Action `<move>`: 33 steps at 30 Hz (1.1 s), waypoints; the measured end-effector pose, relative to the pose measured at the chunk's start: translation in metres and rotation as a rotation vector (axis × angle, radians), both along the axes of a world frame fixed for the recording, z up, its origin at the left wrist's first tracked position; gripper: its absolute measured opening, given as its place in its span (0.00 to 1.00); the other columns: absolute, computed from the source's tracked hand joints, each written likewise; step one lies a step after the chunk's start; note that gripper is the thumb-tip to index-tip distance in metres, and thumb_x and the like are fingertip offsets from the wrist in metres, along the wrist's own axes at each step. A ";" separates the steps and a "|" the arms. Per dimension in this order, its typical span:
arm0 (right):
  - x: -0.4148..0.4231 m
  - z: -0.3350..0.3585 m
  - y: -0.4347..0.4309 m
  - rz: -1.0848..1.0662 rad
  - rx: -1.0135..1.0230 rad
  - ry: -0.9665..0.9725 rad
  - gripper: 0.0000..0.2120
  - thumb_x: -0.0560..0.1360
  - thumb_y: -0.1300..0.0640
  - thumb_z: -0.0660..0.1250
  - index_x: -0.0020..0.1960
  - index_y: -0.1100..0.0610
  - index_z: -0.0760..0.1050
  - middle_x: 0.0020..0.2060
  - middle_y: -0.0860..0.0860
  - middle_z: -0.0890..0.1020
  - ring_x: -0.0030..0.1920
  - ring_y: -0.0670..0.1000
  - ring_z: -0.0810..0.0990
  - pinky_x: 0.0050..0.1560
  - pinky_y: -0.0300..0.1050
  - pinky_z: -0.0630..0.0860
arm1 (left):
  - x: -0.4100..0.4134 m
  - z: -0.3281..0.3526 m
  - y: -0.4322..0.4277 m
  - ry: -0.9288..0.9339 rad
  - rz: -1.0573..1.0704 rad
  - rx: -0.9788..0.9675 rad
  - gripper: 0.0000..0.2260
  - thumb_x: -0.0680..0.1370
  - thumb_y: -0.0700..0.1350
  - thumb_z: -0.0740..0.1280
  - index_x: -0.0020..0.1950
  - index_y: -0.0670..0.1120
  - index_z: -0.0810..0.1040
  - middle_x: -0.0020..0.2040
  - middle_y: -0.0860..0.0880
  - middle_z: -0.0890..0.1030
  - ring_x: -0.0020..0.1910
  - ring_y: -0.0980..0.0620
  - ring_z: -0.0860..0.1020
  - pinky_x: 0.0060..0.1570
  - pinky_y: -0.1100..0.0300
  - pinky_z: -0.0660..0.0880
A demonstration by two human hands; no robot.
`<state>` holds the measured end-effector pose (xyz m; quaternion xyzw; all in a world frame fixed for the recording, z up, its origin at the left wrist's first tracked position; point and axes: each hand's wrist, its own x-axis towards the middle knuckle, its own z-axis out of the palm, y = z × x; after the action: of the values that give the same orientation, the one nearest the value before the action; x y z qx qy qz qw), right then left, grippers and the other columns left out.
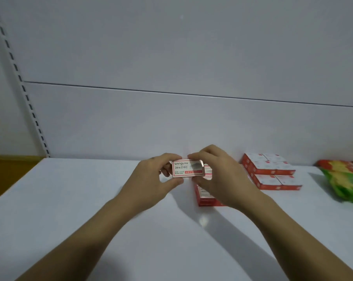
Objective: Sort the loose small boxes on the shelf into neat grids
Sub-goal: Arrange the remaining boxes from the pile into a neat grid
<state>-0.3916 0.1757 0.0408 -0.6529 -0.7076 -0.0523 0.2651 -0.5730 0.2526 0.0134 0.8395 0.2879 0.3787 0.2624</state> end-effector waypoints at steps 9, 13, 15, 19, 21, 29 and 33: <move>0.097 -0.003 -0.043 -0.071 -0.164 0.047 0.22 0.72 0.52 0.72 0.64 0.47 0.74 0.55 0.43 0.75 0.50 0.41 0.68 0.52 0.38 0.68 | 0.096 -0.014 -0.041 0.233 0.162 0.135 0.25 0.73 0.53 0.70 0.69 0.56 0.69 0.57 0.54 0.77 0.55 0.53 0.74 0.58 0.52 0.71; 0.125 -0.023 -0.053 -0.107 -0.232 0.173 0.16 0.71 0.54 0.74 0.58 0.47 0.78 0.55 0.44 0.80 0.53 0.45 0.77 0.55 0.42 0.74 | 0.108 -0.032 -0.060 0.392 0.297 0.198 0.19 0.75 0.56 0.66 0.65 0.55 0.72 0.63 0.54 0.74 0.60 0.51 0.70 0.60 0.53 0.66; 0.130 -0.032 -0.055 -0.125 -0.278 0.230 0.15 0.71 0.55 0.74 0.57 0.49 0.79 0.56 0.46 0.81 0.53 0.47 0.78 0.56 0.42 0.75 | 0.111 -0.041 -0.067 0.448 0.329 0.167 0.17 0.76 0.56 0.64 0.64 0.56 0.73 0.63 0.55 0.73 0.61 0.53 0.68 0.61 0.55 0.65; 0.130 -0.050 -0.056 -0.146 -0.278 0.275 0.12 0.72 0.56 0.73 0.55 0.49 0.81 0.58 0.46 0.81 0.57 0.47 0.78 0.58 0.38 0.71 | 0.117 -0.049 -0.074 0.479 0.402 0.155 0.14 0.78 0.54 0.62 0.64 0.57 0.74 0.64 0.56 0.73 0.62 0.53 0.68 0.61 0.57 0.66; 0.126 -0.055 -0.056 -0.136 -0.222 0.238 0.12 0.73 0.55 0.70 0.56 0.50 0.81 0.60 0.45 0.79 0.59 0.46 0.76 0.59 0.36 0.68 | 0.118 -0.051 -0.075 0.475 0.415 0.155 0.14 0.78 0.53 0.62 0.63 0.56 0.74 0.63 0.57 0.74 0.62 0.53 0.68 0.59 0.58 0.67; 0.121 -0.068 -0.054 -0.117 -0.175 0.146 0.14 0.76 0.53 0.62 0.59 0.48 0.80 0.62 0.44 0.75 0.59 0.47 0.74 0.57 0.41 0.73 | 0.124 -0.049 -0.080 0.481 0.463 0.120 0.15 0.79 0.53 0.62 0.66 0.56 0.75 0.63 0.57 0.75 0.63 0.55 0.68 0.58 0.60 0.68; 0.121 -0.068 -0.052 -0.096 -0.174 0.107 0.14 0.77 0.54 0.60 0.60 0.49 0.79 0.62 0.47 0.75 0.59 0.49 0.74 0.54 0.42 0.73 | 0.129 -0.040 -0.082 0.558 0.491 0.159 0.15 0.78 0.53 0.62 0.64 0.55 0.76 0.62 0.56 0.77 0.60 0.54 0.71 0.55 0.59 0.69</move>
<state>-0.2705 0.1233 -0.0274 -0.7084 -0.6622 0.0318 0.2420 -0.4435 0.1710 -0.0270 0.8341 0.5107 0.2085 0.0091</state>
